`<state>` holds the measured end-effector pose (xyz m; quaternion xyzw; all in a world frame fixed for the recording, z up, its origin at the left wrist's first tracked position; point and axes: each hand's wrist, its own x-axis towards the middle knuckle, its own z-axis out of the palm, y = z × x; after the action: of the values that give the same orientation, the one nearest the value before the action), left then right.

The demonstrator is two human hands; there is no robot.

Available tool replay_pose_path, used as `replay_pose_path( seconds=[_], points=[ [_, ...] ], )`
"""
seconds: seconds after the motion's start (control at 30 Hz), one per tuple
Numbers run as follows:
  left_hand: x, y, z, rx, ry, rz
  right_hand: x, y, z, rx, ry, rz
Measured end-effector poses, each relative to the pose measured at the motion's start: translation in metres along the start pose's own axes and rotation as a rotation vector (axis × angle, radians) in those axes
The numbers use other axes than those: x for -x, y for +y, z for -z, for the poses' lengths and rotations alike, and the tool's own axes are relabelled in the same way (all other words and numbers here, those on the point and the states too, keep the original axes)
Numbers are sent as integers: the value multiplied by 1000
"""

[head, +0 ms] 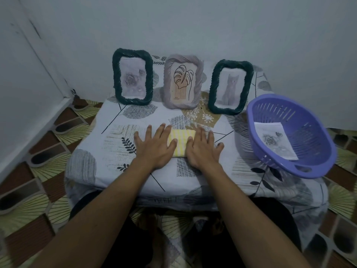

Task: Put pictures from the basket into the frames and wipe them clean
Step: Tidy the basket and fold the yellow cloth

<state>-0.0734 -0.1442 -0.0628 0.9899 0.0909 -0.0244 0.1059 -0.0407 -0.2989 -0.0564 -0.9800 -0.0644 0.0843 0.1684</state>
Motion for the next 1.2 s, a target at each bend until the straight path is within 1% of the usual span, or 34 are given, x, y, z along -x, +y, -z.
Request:
replay_pose_path(
  seconds=[0.13,0.23,0.3,0.43,0.57,0.67,0.73,0.77,0.87,0.97,1.07,1.13,1.2],
  points=[
    [2,1,0,33,0,6,0,0,0,-13,31,-77],
    [3,1,1,60,-6,10,1,-2,-1,-6,185,-112],
    [4,1,2,65,-15,9,-1,-2,1,-54,237,-138],
    [10,-2,1,82,14,-10,-6,1,9,-244,171,-152],
    [19,-8,1,97,92,17,-3,-8,15,-468,149,-76],
    [25,-14,9,238,230,82,0,-17,18,-647,101,19],
    [29,-19,16,370,308,102,2,-25,19,-703,72,126],
    [31,-21,21,450,314,95,4,-29,19,-721,58,178],
    [35,-26,37,665,232,41,5,-39,19,-794,22,275],
    [32,-34,49,790,150,19,4,-49,20,-827,42,363],
    [30,-47,52,898,82,51,2,-58,19,-846,35,432],
    [31,-54,52,915,110,109,1,-66,16,-810,44,444],
    [32,-62,51,855,161,189,0,-71,8,-747,62,430]
  ],
)
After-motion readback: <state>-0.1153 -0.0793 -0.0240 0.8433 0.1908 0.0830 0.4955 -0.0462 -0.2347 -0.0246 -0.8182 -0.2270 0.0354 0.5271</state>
